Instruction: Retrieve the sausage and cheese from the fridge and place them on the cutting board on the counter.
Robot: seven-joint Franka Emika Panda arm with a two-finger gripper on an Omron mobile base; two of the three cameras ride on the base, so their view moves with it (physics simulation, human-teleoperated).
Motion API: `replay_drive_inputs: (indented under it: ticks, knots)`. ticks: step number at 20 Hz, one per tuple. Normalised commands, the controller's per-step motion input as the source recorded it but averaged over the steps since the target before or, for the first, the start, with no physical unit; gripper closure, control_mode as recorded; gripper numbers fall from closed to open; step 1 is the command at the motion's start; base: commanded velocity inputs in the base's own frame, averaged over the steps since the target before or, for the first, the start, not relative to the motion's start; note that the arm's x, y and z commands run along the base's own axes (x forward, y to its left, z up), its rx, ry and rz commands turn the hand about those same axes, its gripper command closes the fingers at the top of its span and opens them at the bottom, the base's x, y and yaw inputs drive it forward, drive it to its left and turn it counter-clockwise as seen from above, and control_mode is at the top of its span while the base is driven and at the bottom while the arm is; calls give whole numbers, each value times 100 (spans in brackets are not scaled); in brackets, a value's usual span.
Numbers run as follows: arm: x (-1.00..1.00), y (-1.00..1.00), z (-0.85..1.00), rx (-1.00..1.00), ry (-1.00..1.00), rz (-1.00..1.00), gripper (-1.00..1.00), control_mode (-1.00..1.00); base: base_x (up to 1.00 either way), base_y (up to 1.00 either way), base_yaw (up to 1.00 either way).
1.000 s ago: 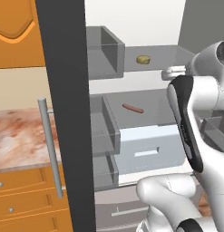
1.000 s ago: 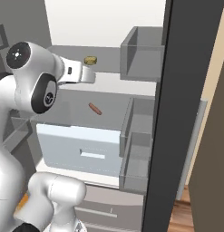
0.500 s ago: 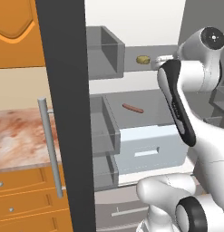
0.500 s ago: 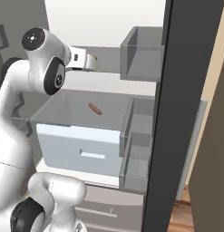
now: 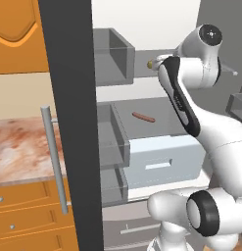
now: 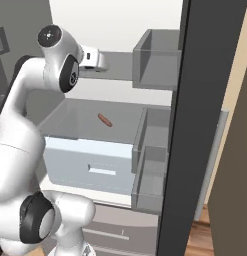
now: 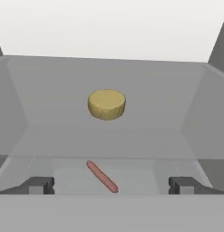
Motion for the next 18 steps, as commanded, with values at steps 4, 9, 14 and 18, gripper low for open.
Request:
replay_drive_inputs:
  ticks: [4, 9, 14, 18]
  knots:
    - [71, 5, -1, 1, 4, 2, -100, -100, 0, 0, 0]
    - [61, 10, -7, 0, 6, 1, -100, -100, 0, 0, 0]
    - [54, 2, -14, 0, 6, 0, -100, -100, 0, 0, 0]
    - [55, 0, -11, 0, 5, 0, -100, -100, 0, 0, 0]
